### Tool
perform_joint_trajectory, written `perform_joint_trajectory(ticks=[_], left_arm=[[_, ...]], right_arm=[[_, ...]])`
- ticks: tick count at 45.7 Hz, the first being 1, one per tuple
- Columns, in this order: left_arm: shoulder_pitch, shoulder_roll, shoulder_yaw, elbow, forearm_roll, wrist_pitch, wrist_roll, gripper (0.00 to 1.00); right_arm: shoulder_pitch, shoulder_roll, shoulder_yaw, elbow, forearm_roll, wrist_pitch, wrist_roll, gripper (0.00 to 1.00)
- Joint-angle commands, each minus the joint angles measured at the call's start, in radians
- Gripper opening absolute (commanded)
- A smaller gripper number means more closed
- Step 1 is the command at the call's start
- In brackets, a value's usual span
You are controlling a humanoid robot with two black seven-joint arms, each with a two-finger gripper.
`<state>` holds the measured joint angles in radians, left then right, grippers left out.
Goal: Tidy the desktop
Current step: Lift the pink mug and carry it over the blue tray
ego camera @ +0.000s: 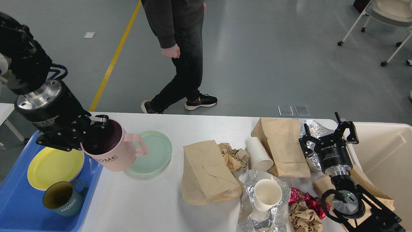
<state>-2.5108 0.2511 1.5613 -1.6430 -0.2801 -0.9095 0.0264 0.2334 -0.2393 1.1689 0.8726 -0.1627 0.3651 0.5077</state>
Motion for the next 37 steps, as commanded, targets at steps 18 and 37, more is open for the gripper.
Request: perform_joint_trajectory(ticks=[18,37], left_arm=[[-0.017,0.034,0.057,0.031,0.113,-0.050,-0.040,0.00],[0.370,0.514,0.102,0.503,0.480,-0.050,-0.232,0.00]], right_arm=[[0.000,0.000,0.000,0.000,0.000,0.000,0.000,1.00],[0.000,0.000,0.000,0.000,0.000,0.000,0.000,1.00]])
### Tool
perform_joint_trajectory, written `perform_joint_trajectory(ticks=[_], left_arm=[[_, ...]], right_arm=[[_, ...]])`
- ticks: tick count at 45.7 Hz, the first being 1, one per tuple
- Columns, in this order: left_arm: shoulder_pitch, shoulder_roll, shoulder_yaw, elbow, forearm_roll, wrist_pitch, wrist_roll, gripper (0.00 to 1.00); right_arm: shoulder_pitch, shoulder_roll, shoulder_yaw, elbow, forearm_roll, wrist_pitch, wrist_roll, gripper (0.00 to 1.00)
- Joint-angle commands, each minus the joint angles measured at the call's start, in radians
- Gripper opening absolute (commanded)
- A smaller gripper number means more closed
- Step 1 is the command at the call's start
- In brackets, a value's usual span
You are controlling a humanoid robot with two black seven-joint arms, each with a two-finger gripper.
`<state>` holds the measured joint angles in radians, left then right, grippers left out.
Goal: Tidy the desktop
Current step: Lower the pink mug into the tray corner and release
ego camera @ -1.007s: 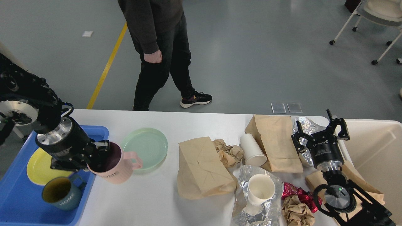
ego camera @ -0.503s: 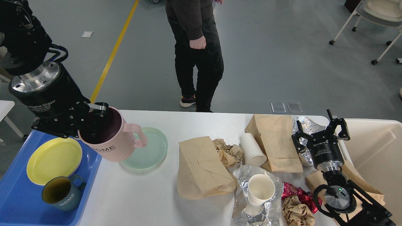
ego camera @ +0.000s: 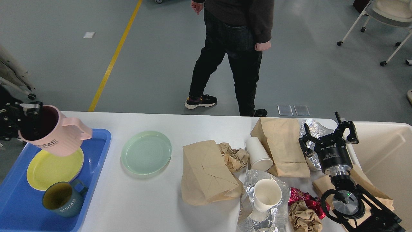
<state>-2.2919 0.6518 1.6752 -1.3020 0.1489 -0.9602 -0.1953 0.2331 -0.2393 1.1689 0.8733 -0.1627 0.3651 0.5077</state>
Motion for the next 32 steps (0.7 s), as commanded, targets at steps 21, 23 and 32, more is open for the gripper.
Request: perform_joint_trajectory(ticks=[21,23,32], left_arm=[[0.810,0.256,-0.334,0.633,0.052,0.018,-0.018,0.02],[0.879,0.258,-0.383,0.664,0.052,0.020,-0.018,0.02],[1.074,0.255,-0.541,0.750,0.067,0.020,-0.016,0.02]], right_arm=[[0.000,0.000,0.000,0.000,0.000,0.000,0.000,1.00],[-0.001,0.000,0.000,0.001,0.000,0.000,-0.001,1.00],[0.000,0.000,0.000,0.001,0.000,0.000,-0.001,1.00]])
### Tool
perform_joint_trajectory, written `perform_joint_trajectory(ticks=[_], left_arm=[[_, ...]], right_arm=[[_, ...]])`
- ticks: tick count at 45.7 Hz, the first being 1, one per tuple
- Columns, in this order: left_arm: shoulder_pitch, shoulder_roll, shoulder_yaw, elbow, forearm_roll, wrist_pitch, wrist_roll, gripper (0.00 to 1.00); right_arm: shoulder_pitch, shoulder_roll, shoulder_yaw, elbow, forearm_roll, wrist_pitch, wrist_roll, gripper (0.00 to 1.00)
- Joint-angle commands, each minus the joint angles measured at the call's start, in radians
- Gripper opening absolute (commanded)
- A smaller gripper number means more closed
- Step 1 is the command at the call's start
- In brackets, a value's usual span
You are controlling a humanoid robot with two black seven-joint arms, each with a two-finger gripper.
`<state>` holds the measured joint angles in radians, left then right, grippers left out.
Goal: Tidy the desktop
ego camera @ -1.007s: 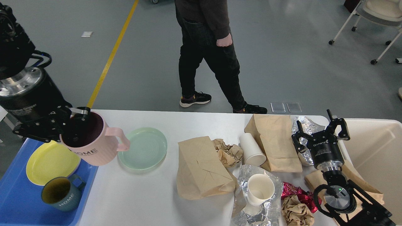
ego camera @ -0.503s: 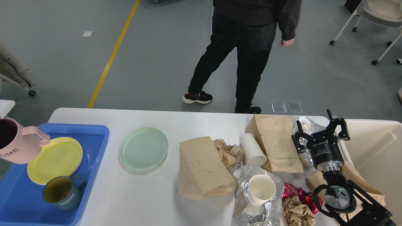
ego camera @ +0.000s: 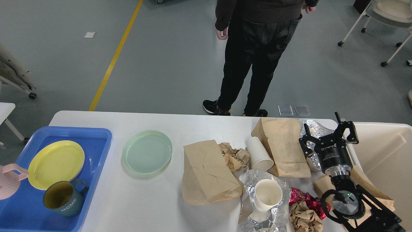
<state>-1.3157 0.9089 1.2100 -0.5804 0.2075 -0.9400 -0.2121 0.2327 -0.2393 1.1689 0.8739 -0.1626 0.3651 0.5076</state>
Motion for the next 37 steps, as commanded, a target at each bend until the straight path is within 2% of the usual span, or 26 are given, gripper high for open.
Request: perform_joint_trajectory(ticks=[1,6,24,31,34,37], left_arm=[[0.119,-0.004,-0.090,0.030,0.009,0.000,-0.001,0.02],[0.185,-0.002,-0.142,0.030,0.010,-0.005,-0.004,0.02],[0.240,-0.019,-0.151,0.091,0.000,0.000,-0.015,0.03],[0.283,-0.045,-0.204,0.100,-0.005,0.001,-0.016,0.05],[0.296,-0.047,-0.217,0.102,-0.007,0.016,-0.016,0.11],[0.297,-0.048,-0.217,0.100,-0.007,0.062,-0.016,0.30]], right_arm=[[0.000,0.000,0.000,0.000,0.000,0.000,0.000,1.00],[0.000,0.000,0.000,0.000,0.000,0.000,0.000,1.00],[0.000,0.000,0.000,0.000,0.000,0.000,0.000,1.00],[0.000,0.000,0.000,0.000,0.000,0.000,0.000,1.00],[0.000,0.000,0.000,0.000,0.000,0.000,0.000,1.00],[-0.001,0.000,0.000,0.000,0.000,0.000,0.000,1.00]])
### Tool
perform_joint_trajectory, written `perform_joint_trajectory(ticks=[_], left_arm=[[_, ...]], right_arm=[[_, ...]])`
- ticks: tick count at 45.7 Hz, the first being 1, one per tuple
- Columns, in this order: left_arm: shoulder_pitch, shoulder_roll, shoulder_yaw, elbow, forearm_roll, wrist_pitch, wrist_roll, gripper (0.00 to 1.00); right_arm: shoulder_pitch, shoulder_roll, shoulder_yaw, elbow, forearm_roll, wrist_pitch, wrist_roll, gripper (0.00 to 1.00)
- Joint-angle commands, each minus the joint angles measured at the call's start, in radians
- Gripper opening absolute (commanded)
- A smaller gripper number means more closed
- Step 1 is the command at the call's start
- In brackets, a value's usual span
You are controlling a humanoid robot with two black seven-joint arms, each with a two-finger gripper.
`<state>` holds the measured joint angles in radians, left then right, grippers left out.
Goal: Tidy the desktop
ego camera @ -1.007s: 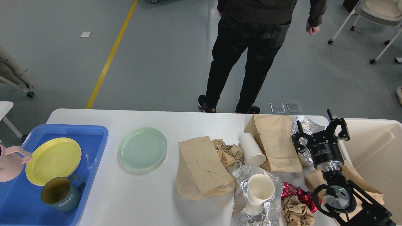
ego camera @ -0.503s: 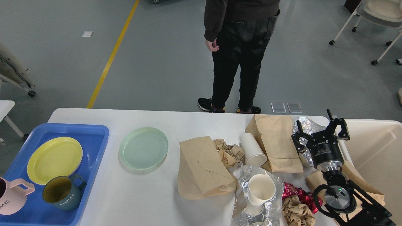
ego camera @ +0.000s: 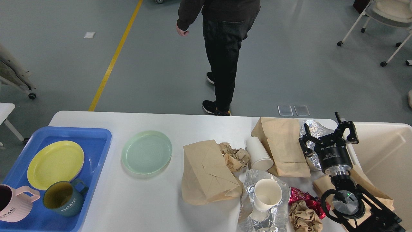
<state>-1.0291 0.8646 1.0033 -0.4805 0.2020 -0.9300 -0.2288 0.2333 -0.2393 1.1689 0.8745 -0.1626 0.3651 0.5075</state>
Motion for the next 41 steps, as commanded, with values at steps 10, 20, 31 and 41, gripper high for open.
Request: perform_joint_trajectory(ticks=[10,20,31,41], left_arm=[[0.017,-0.004,-0.009,-0.004,-0.012,0.155,0.005,0.81],[0.020,-0.004,-0.003,-0.013,-0.012,0.149,0.009,0.93],[0.021,-0.004,-0.005,-0.018,-0.015,0.154,0.009,0.92],[0.020,0.010,0.004,-0.032,-0.033,0.123,0.014,0.10]], right_arm=[[0.000,0.000,0.000,0.000,0.000,0.000,0.000,1.00],[-0.002,0.000,0.000,0.000,0.000,0.000,-0.001,1.00],[0.000,0.000,0.000,0.000,0.000,0.000,0.000,1.00],[0.000,0.000,0.000,0.000,0.000,0.000,0.000,1.00]])
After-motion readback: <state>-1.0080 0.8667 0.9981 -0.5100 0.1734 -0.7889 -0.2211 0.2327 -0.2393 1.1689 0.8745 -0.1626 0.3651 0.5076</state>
